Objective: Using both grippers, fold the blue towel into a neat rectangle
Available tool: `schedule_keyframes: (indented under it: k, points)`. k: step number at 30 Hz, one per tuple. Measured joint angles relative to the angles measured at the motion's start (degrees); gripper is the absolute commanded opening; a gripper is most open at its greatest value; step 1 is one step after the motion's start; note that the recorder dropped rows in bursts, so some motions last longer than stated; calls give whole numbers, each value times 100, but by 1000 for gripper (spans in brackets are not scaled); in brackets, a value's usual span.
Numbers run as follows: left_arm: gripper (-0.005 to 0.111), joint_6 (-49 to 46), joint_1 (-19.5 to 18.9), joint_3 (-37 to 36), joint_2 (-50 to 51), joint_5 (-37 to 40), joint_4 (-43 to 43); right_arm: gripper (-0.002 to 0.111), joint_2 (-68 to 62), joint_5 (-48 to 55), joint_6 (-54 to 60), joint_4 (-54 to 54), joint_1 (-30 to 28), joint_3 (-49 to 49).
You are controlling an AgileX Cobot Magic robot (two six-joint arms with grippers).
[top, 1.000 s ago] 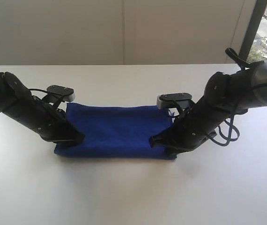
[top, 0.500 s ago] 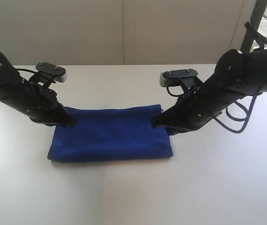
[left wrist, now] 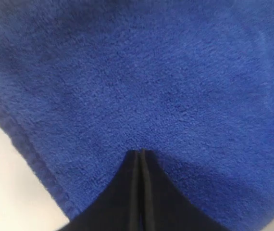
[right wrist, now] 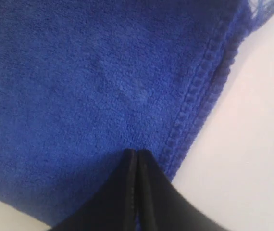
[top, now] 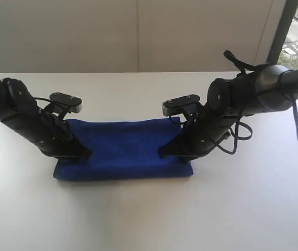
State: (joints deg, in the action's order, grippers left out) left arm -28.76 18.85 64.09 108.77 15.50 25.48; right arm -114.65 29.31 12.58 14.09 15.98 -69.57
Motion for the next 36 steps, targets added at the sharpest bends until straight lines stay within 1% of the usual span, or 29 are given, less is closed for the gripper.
schedule_keyframes:
  k: [14,20,26,36]
  points:
    - [0,35,0,-27,58,83,0,0,-15,266,-12,-72,0,-49]
    - [0,58,0,-362,-62,-219,59,0,51,214,-158,-120,0,111]
    - [0,73,0,-555,-220,-269,69,0,239,6,-463,-250,0,427]
    - [0,187,282,-637,-315,-205,-62,0,578,77,-510,-392,0,805]
